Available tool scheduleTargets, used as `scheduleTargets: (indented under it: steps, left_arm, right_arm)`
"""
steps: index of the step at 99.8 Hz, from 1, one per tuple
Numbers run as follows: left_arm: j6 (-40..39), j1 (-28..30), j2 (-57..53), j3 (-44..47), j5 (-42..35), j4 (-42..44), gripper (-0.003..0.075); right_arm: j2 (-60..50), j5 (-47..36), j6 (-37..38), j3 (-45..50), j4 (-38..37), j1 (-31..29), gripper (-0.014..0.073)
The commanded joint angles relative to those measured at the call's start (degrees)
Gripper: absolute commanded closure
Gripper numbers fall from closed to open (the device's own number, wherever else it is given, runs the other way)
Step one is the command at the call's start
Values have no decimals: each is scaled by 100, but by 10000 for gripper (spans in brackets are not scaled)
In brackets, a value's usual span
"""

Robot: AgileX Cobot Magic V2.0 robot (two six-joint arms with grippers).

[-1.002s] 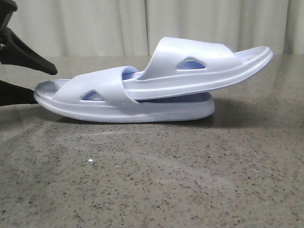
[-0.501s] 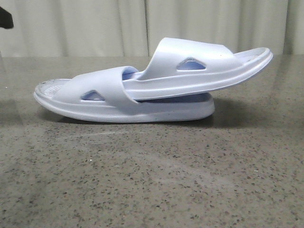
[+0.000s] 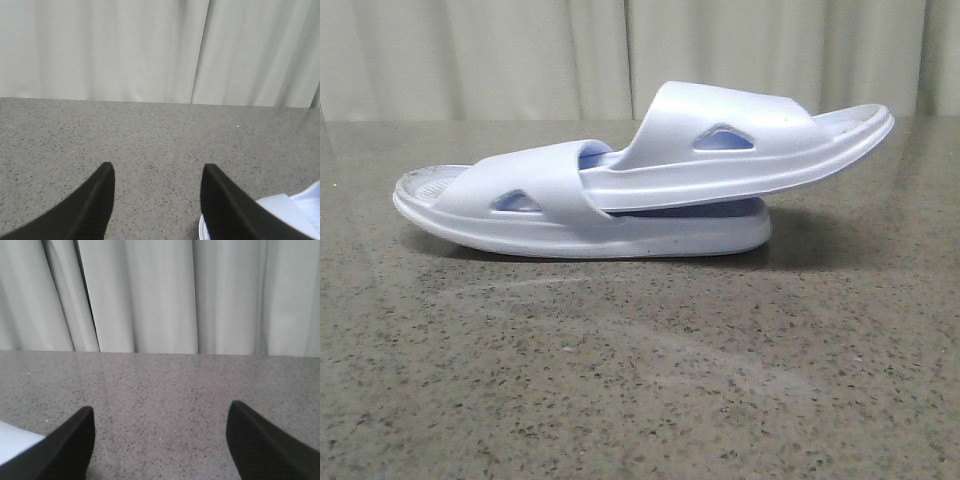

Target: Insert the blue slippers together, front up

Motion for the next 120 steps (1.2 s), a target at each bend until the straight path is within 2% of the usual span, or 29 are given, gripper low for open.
scheduleTargets:
  steps: [1, 13, 29, 51, 57, 67, 80, 95, 120]
  left_arm:
    - [12, -47, -378, 169, -127, 1, 380]
    - [12, -47, -835, 562, -161, -93, 380]
    - [12, -47, -1172, 840, -161, -38, 380]
    - [12, -47, -1174, 1075, -161, -38, 382]
    - [12, -47, -1174, 1085, -161, -38, 405]
    - [12, -47, -1174, 1085, -161, -38, 508]
    - [12, -47, -1174, 1085, -161, -38, 703]
    - [12, -47, -1174, 1085, -199, -38, 704]
    - [12, -47, -1174, 1085, -199, -38, 704]
  right_arm:
    - [-404, -471, -72, 158, -39, -6, 116]
    - [-864, -391, -72, 444, -29, -6, 116]
    - [-1140, 460, -72, 742, -29, -6, 116]
    - [-1140, 400, -72, 786, -29, -6, 118]
    - [-1140, 366, -72, 786, -29, -6, 133]
    - [-1140, 337, -72, 786, -29, -6, 231]
    - [-1140, 337, -72, 786, -29, -6, 462]
    - [-1140, 371, -72, 786, -29, -6, 702]
    - [-1140, 546, -72, 786, -17, -6, 701]
